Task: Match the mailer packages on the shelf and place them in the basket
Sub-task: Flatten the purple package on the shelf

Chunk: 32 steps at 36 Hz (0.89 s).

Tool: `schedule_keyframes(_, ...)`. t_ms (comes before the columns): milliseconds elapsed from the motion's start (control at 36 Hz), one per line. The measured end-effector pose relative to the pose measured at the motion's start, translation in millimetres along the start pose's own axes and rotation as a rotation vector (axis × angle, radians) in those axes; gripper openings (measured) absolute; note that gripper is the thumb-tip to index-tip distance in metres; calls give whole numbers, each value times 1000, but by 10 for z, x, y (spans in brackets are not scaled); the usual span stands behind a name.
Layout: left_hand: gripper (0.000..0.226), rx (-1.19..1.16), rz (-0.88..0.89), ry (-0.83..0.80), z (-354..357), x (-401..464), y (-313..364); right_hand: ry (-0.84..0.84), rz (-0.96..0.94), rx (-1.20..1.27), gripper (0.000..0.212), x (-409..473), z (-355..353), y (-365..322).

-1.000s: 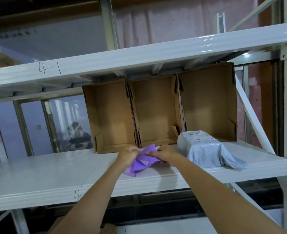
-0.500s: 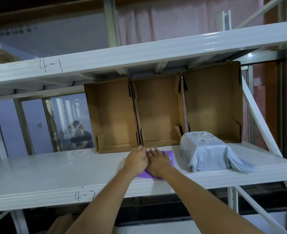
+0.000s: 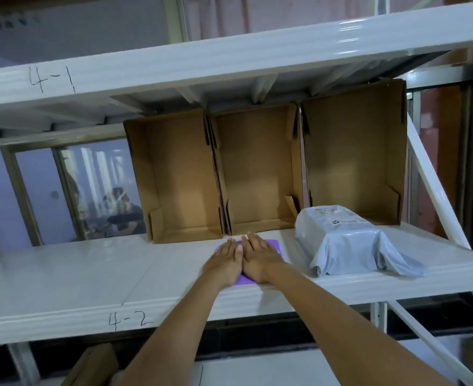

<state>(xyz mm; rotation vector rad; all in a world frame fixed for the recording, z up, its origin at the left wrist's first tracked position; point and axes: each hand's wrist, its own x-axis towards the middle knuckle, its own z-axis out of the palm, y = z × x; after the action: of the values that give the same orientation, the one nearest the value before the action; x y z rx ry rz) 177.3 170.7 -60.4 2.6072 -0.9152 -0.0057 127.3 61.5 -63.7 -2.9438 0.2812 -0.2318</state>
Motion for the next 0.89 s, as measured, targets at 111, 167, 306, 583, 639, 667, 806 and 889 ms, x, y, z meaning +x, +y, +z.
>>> schedule_keyframes(111, 55, 63, -60, -1, 20, 15, -25, -22, 95, 29, 67, -5, 18, -6)
schedule_keyframes(167, 57, 121, -102, -14, 38, 28, -25, -35, 134, 53, 67, -23, 27, 9)
schedule_keyframes(306, 64, 220, -192, -47, 71, 72, -43, -50, 213, 25, 72, -118, 17, 1)
schedule_keyframes(583, 79, 287, -184, -74, -8, 0, -93, -128, 256, -71, 78, -251, -112, 21)
schedule_keyframes(639, 82, 280, -187, -89, -24, -40, -99, -126, 260, -109, 79, -273, -130, 27)
schedule_keyframes(667, 83, 285, -186, -90, -36, -56, -102, -122, 259, -120, 79, -280, -137, 27)
schedule_keyframes(806, 83, 290, -176, -76, -25, -76, -124, -98, 264, -153, 81, -277, -118, 18)
schedule_keyframes(889, 84, 306, -185, -80, -26, -90, -145, -89, 262, -112, 81, -285, -98, -1)
